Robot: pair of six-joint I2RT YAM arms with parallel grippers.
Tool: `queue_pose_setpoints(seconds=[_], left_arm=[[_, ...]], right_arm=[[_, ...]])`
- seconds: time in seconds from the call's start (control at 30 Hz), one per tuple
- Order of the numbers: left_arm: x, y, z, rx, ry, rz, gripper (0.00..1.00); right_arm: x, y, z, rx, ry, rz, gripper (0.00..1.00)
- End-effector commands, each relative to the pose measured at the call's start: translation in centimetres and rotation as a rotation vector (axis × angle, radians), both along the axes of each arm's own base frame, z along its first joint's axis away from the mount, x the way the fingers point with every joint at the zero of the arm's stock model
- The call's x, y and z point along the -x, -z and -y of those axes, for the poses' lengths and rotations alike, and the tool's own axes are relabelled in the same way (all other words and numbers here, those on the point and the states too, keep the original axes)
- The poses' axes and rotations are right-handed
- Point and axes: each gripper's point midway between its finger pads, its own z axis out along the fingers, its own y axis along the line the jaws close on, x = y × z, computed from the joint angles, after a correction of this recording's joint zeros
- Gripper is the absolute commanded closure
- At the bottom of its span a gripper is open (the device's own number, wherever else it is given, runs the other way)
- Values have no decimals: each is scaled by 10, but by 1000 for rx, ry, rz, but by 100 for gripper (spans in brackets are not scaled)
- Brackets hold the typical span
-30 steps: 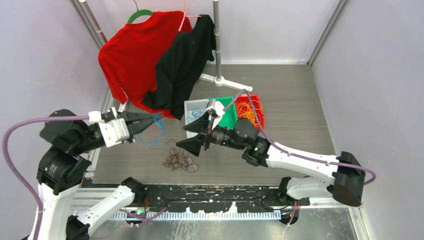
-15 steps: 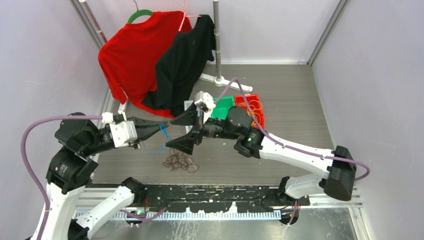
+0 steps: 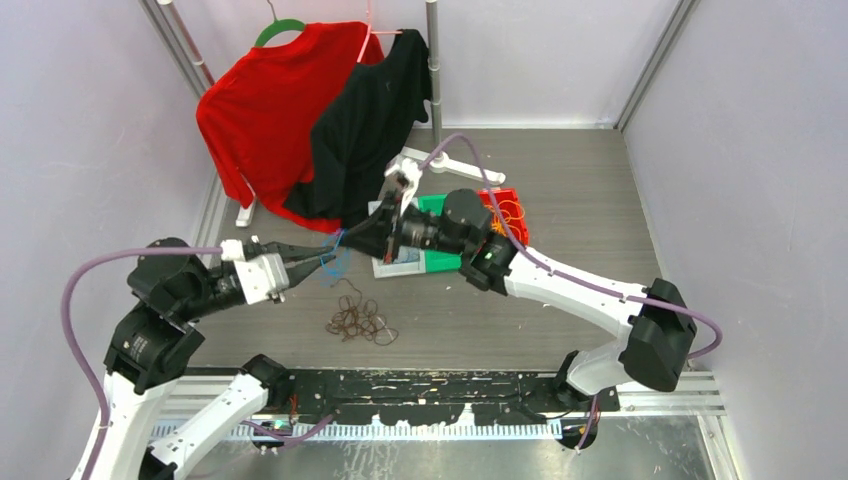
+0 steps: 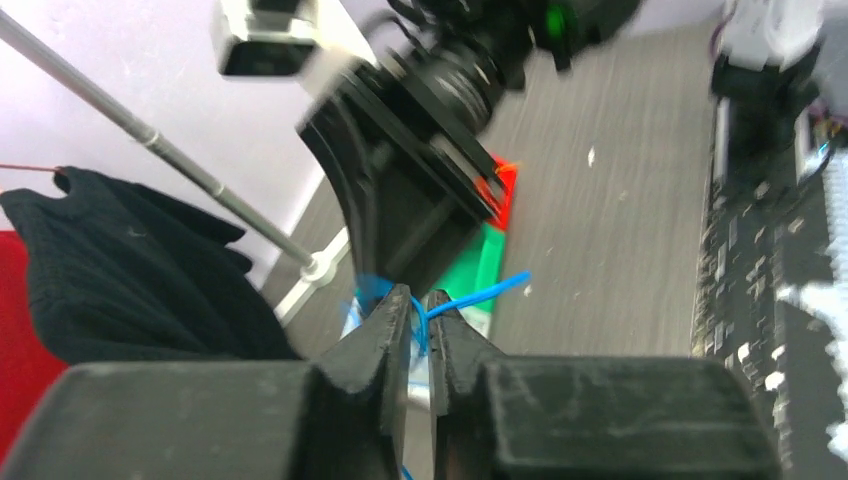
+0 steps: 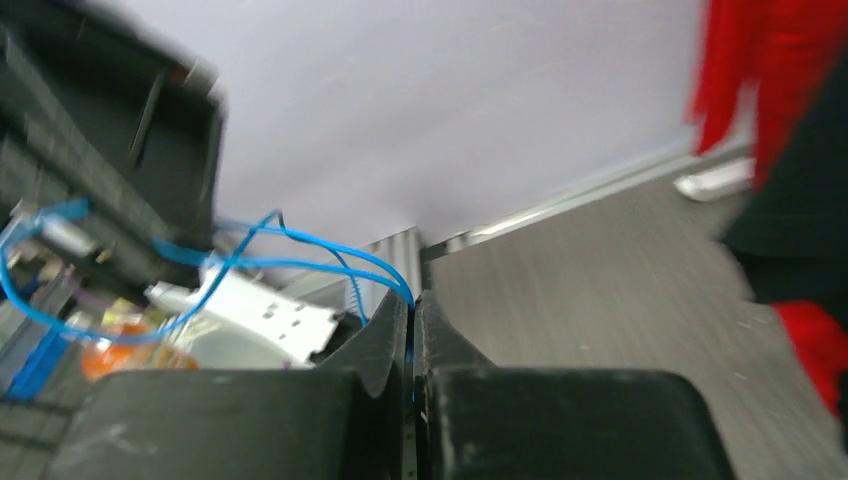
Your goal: Untangle the cables
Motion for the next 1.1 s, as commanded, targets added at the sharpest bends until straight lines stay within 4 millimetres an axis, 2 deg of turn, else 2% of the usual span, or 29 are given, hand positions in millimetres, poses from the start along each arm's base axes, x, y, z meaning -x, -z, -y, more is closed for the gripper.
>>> queue_pose_setpoints(seconds=[0.0, 0.1, 0.17, 0.2, 0.33, 0.43, 0.53, 0.63, 0.83, 0.9, 0.97, 1.07], left_arm=[[-6, 37, -10, -135, -26, 86, 82], [-3, 76, -16, -269, -2, 47, 66], [-3, 94, -22, -354, 7, 38, 44], [-4, 99, -24, -376, -3, 30, 40], [-12, 103, -32, -402, -59, 42, 25], [-24, 101, -35, -389, -126, 32, 23], [-34, 95, -32, -351, -160, 14, 21], [-33, 88, -26, -320, -146, -10, 21], [-29, 89, -31, -330, -154, -26, 20], [-27, 93, -34, -339, -163, -26, 20], [-26, 97, -37, -345, -175, -31, 20], [-24, 97, -40, -346, -188, -33, 19]], right_arm=[[-55, -11, 36, -25, 168, -124, 99], [-77, 13, 50, 77, 244, -131, 99], [-97, 36, 61, 180, 325, -121, 99], [-103, 51, 67, 245, 351, -117, 99], [-129, 88, 82, 411, 440, -104, 99], [-143, 108, 86, 487, 475, -96, 99], [-155, 115, 86, 504, 507, -92, 99], [-167, 98, 88, 471, 537, -79, 99], [-171, 22, 95, 272, 485, -78, 99], [-173, 3, 100, 233, 496, -58, 99], [-174, -4, 104, 230, 506, -42, 99], [-178, 0, 106, 264, 525, -24, 99]])
